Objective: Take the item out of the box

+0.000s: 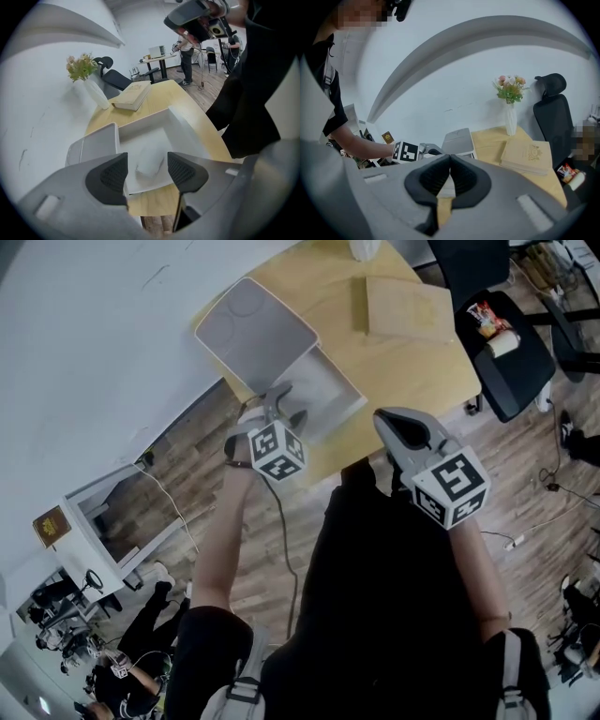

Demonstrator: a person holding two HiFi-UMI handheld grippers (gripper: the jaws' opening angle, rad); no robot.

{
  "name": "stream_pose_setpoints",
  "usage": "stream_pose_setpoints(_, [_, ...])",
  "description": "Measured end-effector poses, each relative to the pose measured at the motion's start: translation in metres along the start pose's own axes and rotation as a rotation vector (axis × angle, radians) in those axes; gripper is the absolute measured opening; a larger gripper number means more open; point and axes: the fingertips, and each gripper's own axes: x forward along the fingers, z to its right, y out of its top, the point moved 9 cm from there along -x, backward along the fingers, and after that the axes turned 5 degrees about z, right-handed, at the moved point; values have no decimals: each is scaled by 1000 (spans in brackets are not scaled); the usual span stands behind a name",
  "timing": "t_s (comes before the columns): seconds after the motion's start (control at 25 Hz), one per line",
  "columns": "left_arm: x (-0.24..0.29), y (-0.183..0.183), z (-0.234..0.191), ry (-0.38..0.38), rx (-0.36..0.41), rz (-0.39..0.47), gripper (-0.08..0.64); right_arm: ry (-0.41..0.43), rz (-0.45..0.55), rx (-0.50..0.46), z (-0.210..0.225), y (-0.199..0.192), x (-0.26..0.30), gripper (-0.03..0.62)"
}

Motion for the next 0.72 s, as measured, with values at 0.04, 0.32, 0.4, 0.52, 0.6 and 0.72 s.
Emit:
stream_pose_setpoints(0.04, [3,-1,0,-7,18,-8,256,-1,-1,0,0,-1,0,3])
stream_pose_setpoints(0.32, [21,-2,4,-56,109,-49,278,-9,-6,10,-5,-5,0,3])
stream_pose_setpoints(0.4, [27,-3,5,-61,137,-67,278,-13,-8,12,-5,-7,-2,3])
stream_pose_setpoints(0.52, [37,-1,5,-80,184,-98,278,-24,-12,19,-2,-9,-4,3])
stream_pose_setpoints(0.6, [43,1,6,-92,225,-126,278,-31,-17,25,-1,-11,-6,3])
stream_pose_setpoints(0.72, [54,0,7,-98,307,-178,278,-40,-21,32,1,-12,-8,3])
